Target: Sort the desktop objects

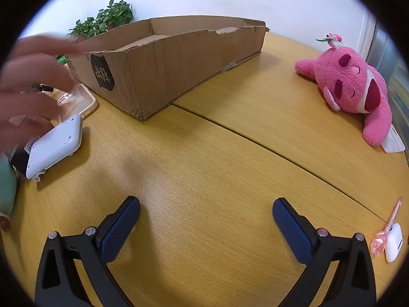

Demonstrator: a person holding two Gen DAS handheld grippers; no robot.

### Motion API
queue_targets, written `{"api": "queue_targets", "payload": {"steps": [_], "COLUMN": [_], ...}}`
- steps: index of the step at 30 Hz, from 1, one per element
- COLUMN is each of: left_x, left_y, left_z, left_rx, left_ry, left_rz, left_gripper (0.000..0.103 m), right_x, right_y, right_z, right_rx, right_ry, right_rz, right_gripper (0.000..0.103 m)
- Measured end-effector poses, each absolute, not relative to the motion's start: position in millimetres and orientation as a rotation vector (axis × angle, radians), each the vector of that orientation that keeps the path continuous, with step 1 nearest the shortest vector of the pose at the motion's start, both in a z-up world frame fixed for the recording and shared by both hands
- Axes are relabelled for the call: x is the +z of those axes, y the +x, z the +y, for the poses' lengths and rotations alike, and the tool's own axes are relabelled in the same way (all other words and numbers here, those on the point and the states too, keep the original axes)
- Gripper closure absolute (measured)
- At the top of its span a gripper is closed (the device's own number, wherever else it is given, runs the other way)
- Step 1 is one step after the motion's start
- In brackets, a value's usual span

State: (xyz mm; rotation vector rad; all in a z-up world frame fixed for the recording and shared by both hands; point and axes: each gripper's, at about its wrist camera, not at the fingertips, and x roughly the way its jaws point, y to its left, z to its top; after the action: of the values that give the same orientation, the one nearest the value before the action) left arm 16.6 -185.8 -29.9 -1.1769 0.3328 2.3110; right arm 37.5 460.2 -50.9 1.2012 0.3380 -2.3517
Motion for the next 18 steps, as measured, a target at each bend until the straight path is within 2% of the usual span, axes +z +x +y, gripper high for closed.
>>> {"api": "queue_targets", "payload": {"steps": [18], "left_x": [-27.7], "left_y": [17.8], "left_z": [-186.0], "left_rx": [2.31], "left_ry": [-1.176], "left_rz": [0.334], "left_gripper": [0.0], "right_x": [-51.6], "right_y": [38.9], "right_z": [458.7], "right_rx": [-2.352], "right_ry": [1.201], "right_rz": [0.338], "right_gripper": [0.0]}}
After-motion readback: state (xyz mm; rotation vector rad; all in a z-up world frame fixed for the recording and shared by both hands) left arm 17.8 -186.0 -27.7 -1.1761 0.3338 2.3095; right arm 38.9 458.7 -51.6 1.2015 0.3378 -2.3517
